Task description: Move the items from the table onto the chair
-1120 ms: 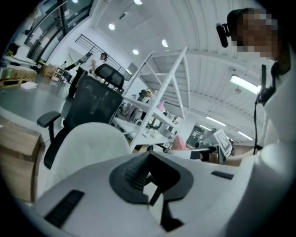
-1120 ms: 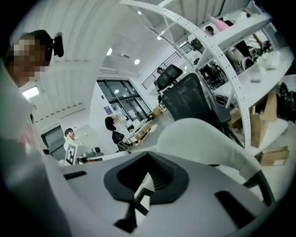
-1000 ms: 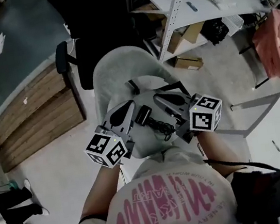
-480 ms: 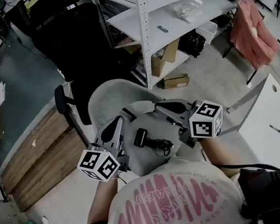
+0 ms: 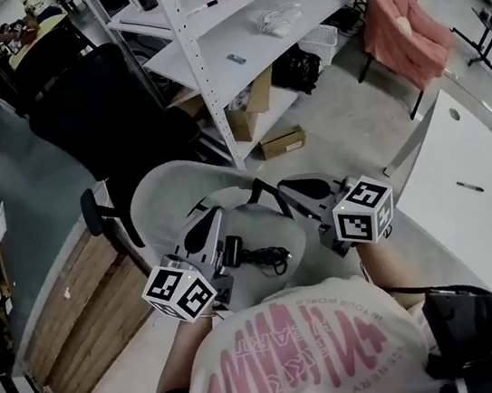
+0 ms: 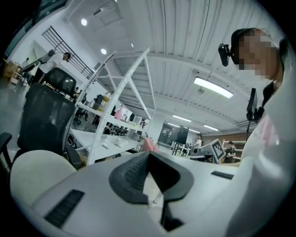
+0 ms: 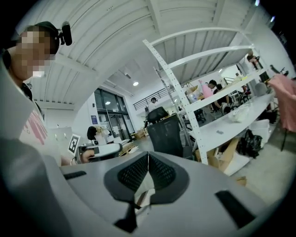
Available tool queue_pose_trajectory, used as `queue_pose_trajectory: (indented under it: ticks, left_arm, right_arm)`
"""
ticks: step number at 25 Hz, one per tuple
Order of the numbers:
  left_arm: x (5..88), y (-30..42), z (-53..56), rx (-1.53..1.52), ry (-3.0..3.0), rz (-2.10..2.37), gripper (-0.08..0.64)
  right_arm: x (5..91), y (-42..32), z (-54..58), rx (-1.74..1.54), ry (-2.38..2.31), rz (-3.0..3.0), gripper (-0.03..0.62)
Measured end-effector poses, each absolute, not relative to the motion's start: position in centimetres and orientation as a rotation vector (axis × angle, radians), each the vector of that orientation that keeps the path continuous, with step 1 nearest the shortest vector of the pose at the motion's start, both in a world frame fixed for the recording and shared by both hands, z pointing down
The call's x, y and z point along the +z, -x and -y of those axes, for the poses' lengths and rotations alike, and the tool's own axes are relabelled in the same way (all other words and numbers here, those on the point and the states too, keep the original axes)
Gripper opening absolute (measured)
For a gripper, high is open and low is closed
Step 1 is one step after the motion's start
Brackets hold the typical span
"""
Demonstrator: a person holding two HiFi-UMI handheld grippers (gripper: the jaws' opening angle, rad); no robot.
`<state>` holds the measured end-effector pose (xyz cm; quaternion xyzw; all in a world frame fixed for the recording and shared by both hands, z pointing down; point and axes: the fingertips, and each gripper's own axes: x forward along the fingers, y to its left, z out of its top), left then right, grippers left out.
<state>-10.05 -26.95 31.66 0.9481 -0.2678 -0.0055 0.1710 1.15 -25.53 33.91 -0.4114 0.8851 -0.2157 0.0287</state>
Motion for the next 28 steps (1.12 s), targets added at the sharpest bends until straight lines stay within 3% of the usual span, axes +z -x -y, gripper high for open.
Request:
queue_pose_trajectory:
  ticks: [18,28]
  left_arm:
    - [32.4,-16.0,15.7,0.097,-2.784,0.207,0.008]
    - [34.1,-25.9,8.2,0.12,-2.792,0.083,0.008]
  right_arm:
    - [37.7,-32.2,6.4,-0.71,1.909,-2.078,0.014]
    - [41.9,-45.7,-5.5,-0.755,2.251,-1.927,0.014]
